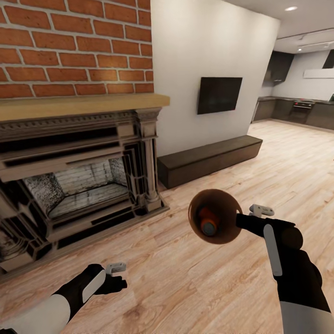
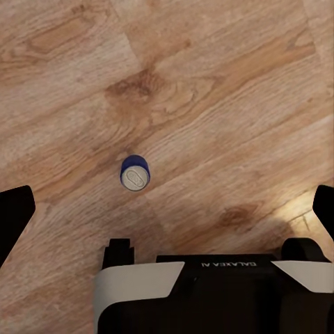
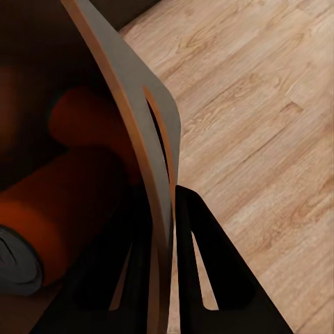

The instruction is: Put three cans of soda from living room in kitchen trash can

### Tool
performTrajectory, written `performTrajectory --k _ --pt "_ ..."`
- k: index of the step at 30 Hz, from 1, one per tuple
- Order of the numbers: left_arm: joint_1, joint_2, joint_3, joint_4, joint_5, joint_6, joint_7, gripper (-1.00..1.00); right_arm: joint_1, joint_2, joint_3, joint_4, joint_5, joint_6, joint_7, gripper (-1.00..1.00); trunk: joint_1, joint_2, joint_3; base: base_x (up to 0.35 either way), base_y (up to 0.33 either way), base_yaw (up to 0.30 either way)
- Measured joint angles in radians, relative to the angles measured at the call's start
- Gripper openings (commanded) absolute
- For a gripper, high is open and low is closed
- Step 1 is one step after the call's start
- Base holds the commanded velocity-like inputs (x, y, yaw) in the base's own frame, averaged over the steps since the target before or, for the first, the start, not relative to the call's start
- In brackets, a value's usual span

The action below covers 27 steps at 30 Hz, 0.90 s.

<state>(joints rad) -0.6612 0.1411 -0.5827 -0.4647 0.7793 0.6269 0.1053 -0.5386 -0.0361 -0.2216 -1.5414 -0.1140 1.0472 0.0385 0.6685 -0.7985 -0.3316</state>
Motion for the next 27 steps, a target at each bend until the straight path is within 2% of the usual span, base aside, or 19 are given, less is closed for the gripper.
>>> performTrajectory --k 8,14,19,24,27 --pt "0.000 0.000 0.000 0.000 -0.005 -0.001 -0.001 1.00 0.009 0.000 0.001 -0.002 0.009 0.000 0.000 -1.00 0.031 -0.056 -0.027 0.000 0.000 0.099" --pt "0.000 0.000 -0.001 0.000 -0.006 -0.001 -0.001 1.00 0.010 0.000 0.000 -0.003 -0.018 0.000 0.001 -1.00 0.054 -0.098 -0.047 0.000 0.000 0.160" --pt "0.000 -0.001 -0.001 0.000 -0.005 -0.002 -0.001 1.00 0.010 0.001 -0.003 -0.007 0.006 0.000 0.000 -1.00 0.073 -0.133 -0.063 0.000 0.000 0.027" --pt "0.000 -0.001 -0.003 0.001 -0.007 -0.002 -0.001 1.00 0.010 0.000 -0.003 -0.010 -0.008 0.000 0.000 -1.00 0.092 -0.168 -0.080 0.000 0.000 0.021" --pt "0.000 -0.002 -0.003 0.001 -0.008 -0.003 0.000 1.00 0.010 0.000 -0.005 -0.011 0.001 0.000 0.000 -1.00 0.103 -0.189 -0.092 0.000 0.000 0.075"
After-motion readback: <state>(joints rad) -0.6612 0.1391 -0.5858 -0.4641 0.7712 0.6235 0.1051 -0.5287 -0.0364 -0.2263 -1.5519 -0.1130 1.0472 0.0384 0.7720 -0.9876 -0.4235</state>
